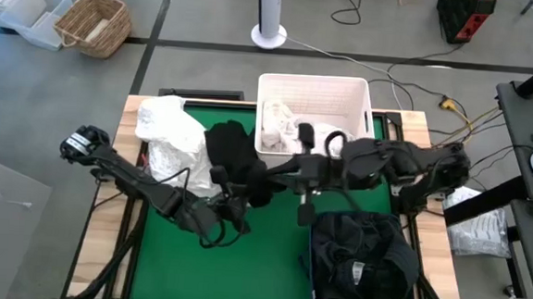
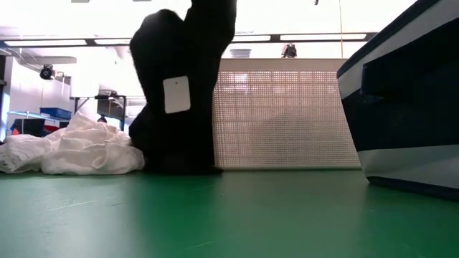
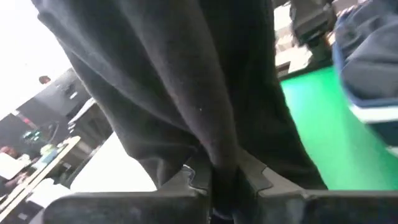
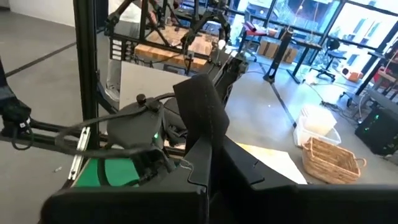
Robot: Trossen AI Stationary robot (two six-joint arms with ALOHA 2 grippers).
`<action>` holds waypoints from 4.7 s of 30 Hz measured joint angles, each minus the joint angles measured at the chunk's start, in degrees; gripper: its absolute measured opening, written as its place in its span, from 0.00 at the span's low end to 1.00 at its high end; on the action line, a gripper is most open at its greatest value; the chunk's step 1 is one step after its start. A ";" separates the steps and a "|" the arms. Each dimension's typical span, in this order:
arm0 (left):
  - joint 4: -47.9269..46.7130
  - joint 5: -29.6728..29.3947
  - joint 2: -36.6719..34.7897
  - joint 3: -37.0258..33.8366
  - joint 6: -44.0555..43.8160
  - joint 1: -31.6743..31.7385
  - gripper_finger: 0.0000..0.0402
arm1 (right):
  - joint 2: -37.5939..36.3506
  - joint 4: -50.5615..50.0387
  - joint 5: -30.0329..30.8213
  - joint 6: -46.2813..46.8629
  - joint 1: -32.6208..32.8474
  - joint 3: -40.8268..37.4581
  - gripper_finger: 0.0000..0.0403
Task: Sort clothes
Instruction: Put the black shirt into the blue laundry bin
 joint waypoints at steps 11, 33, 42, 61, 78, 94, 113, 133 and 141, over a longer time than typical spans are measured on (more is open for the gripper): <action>-9.17 0.45 -0.21 16.48 5.84 -5.82 0.00 | -5.17 -11.58 1.00 5.21 -0.26 0.11 0.22; -38.10 5.85 -0.26 49.11 -4.22 -8.01 0.00 | -8.66 -22.45 -0.03 11.02 3.72 -14.56 0.56; -33.40 5.86 -0.15 48.18 -3.73 -7.82 0.00 | -16.68 14.50 0.40 5.53 5.17 -41.09 0.58; -20.07 13.53 3.45 46.59 2.19 -6.67 0.00 | -3.54 54.55 -9.95 -0.51 0.99 -48.13 0.90; -19.08 3.46 7.87 52.20 1.38 -6.45 0.07 | 5.77 57.18 -10.09 -3.87 0.70 -38.38 0.30; -76.73 2.81 7.81 64.71 -38.40 -7.84 0.55 | 2.44 46.29 -10.05 -2.52 1.16 -38.47 0.04; -89.58 5.11 7.51 51.34 -53.41 -13.10 0.61 | -9.47 36.02 -10.24 -3.59 3.67 -38.47 0.03; -43.25 -15.13 7.20 30.79 -37.79 -13.68 0.61 | -10.91 42.01 -8.47 2.64 3.08 -38.51 0.21; -42.18 -15.17 7.20 30.79 -37.36 -12.98 0.61 | -10.38 42.23 -9.61 10.54 2.28 -38.51 0.54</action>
